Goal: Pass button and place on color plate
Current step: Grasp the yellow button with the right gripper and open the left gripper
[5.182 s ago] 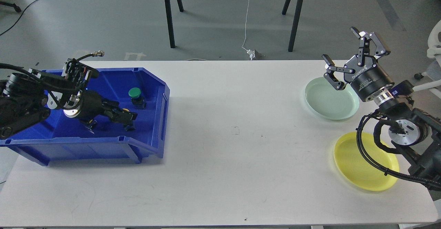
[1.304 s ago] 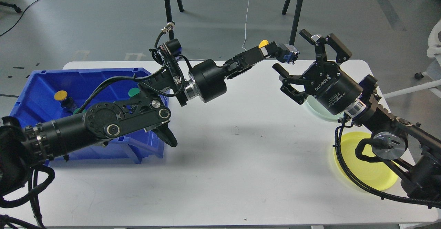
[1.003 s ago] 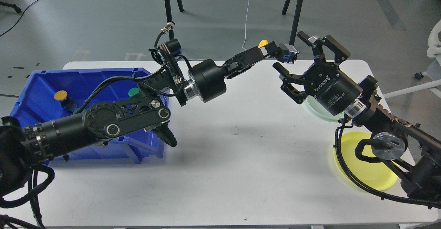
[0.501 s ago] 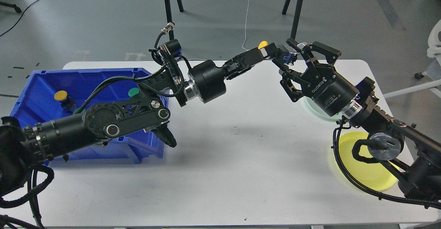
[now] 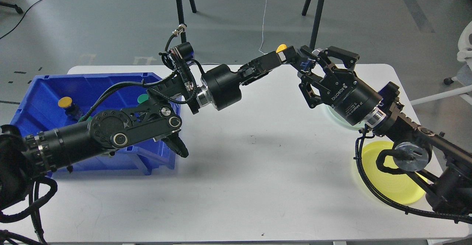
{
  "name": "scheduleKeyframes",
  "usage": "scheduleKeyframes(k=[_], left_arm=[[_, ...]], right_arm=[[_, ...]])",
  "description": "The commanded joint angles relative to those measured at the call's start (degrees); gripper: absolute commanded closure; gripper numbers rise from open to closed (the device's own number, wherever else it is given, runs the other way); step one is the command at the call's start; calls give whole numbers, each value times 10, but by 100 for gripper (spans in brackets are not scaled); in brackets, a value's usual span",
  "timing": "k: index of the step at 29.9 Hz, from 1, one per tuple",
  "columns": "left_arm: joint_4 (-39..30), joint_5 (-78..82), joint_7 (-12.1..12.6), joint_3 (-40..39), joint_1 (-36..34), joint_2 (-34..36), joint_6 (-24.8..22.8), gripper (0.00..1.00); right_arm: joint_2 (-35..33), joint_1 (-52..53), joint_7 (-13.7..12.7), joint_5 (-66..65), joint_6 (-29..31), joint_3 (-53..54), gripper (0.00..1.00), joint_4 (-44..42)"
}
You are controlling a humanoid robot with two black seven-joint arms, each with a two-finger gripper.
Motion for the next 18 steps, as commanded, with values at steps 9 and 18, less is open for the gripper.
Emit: scheduleKeyframes(k=[9, 18], left_arm=[[-2, -1, 0, -10, 10, -1, 3, 50], [-3, -1, 0, -12, 10, -1, 2, 35]], right_arm=[[-4, -2, 0, 0, -3, 1, 99, 0], [-6, -4, 2, 0, -3, 5, 99, 1]])
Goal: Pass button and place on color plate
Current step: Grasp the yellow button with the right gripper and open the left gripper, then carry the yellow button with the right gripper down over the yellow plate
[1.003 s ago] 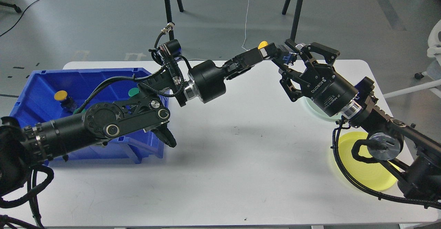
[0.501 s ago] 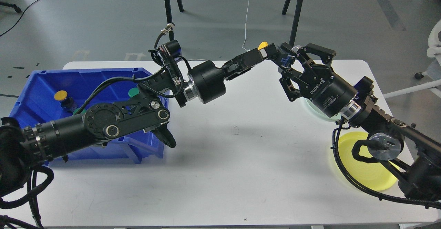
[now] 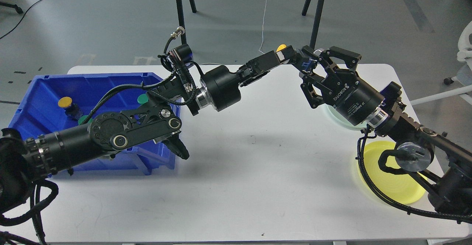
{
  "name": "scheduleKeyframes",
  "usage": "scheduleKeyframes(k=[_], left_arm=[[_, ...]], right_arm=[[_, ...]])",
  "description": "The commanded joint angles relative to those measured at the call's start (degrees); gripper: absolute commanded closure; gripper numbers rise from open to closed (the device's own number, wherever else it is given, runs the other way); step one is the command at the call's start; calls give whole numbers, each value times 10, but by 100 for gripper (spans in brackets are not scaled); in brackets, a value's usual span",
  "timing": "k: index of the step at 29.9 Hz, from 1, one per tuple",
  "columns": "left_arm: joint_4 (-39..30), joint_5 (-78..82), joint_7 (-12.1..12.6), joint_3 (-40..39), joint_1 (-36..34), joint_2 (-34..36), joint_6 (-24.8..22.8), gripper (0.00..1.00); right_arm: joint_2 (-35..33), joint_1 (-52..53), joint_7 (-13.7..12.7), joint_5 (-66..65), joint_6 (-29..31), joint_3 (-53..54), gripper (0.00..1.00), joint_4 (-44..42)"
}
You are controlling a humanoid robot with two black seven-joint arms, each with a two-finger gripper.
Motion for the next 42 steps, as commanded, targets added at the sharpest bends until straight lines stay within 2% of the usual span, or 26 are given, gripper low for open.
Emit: scheduleKeyframes(k=[1, 3, 6, 11, 16, 22, 28, 34, 42], left_arm=[[-1, 0, 0, 0, 0, 0, 0, 32], [-1, 0, 0, 0, 0, 0, 0, 28], [-1, -1, 0, -2, 0, 0, -1, 27], [-1, -3, 0, -6, 1, 0, -1, 25], [-1, -4, 0, -6, 1, 1, -2, 24], [-1, -5, 0, -6, 1, 0, -3, 23], [0, -6, 0, -14, 6, 0, -4, 23], [0, -6, 0, -19, 8, 0, -4, 22], [0, -6, 0, -19, 8, 0, -4, 22]], right_arm=[[0, -2, 1, 0, 0, 1, 99, 0], [0, -4, 1, 0, 1, 1, 99, 0], [-2, -7, 2, 0, 1, 5, 99, 0], [-46, -25, 8, 2, 2, 36, 99, 7], [-87, -111, 10, 0, -2, 112, 99, 2], [-158, -207, 9, -4, -10, 113, 99, -45], [-178, -265, 9, -5, -9, 112, 99, -107], [-195, -317, 5, -10, -9, 108, 98, -116], [-190, -319, -3, -18, -14, 57, 97, -158]])
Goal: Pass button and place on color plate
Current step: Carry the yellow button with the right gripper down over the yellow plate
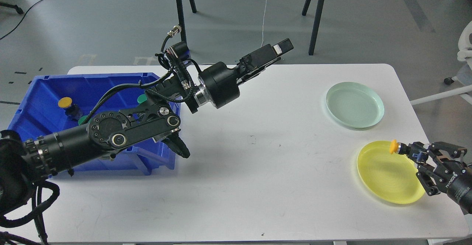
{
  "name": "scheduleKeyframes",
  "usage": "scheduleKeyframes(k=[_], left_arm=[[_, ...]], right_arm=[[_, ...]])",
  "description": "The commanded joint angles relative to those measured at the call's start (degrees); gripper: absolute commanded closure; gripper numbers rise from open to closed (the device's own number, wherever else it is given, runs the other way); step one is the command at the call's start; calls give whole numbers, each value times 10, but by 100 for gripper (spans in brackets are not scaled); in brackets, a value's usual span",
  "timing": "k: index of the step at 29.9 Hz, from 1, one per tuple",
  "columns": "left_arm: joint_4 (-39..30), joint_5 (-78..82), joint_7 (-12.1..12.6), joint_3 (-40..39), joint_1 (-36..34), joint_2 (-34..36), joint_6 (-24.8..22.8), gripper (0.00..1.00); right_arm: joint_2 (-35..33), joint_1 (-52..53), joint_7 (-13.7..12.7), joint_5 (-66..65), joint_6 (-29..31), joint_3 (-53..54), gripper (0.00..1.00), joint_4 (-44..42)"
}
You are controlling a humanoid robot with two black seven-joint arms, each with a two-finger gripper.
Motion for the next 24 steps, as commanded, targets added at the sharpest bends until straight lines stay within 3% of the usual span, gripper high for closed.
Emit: scheduleKeyframes(k=[1, 4, 14, 24], left_arm=[[0, 0, 0, 0, 0, 0, 0, 22], [0, 0, 0, 0, 0, 0, 0, 22], [0, 0, 0, 0, 0, 0, 0, 22], [0, 0, 0, 0, 1, 0, 0, 22]], right_arm=[[4, 3, -1, 0, -4, -12, 96, -20], [7, 3, -2, 1, -3, -14, 94, -24], [22, 3, -7, 8, -2, -13, 67, -25], [45, 3, -7, 9, -2, -12, 60, -21]])
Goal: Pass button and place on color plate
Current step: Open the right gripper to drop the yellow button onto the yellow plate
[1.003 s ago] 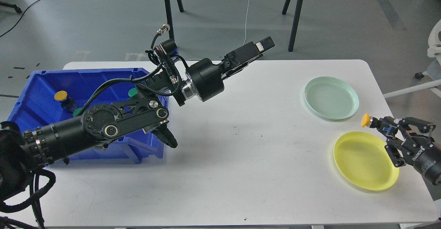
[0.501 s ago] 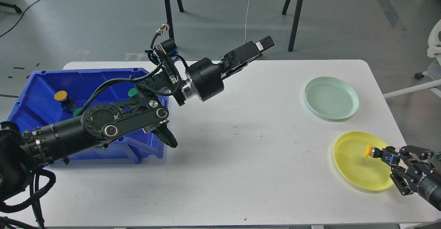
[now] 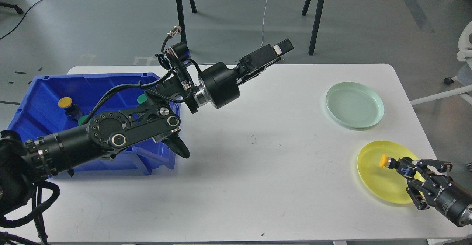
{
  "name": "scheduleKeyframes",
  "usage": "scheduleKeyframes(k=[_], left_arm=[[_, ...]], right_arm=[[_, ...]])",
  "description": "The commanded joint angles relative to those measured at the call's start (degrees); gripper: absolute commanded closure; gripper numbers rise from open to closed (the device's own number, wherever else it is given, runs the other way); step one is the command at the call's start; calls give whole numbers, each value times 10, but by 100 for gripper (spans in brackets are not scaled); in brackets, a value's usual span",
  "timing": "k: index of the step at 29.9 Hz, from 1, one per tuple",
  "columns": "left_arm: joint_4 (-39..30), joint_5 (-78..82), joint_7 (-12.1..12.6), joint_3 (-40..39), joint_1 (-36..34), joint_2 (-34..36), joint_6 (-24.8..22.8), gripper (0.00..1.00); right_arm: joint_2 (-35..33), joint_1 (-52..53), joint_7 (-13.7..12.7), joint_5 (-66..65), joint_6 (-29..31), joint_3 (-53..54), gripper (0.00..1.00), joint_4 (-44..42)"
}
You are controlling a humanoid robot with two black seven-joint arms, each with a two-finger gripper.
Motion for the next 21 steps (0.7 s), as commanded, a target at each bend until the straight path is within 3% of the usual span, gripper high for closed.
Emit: scheduleKeyframes(k=[1, 8, 10, 12, 21], left_arm=[[0, 0, 0, 0, 0, 0, 0, 22], [0, 0, 0, 0, 2, 0, 0, 22], [0, 0, 0, 0, 3, 0, 0, 22], [0, -1, 0, -2, 3, -1, 0, 22], [-2, -2, 0, -75, 44, 11, -18, 19]], right_arm=[[3, 0, 0, 0, -1, 1, 58, 0], [3, -1, 0, 3, 3, 3, 44, 1], [4, -1, 1, 14, 6, 4, 29, 2], [7, 0, 1, 34, 7, 4, 4, 3], [14, 39, 3, 89, 27, 66, 4, 19]])
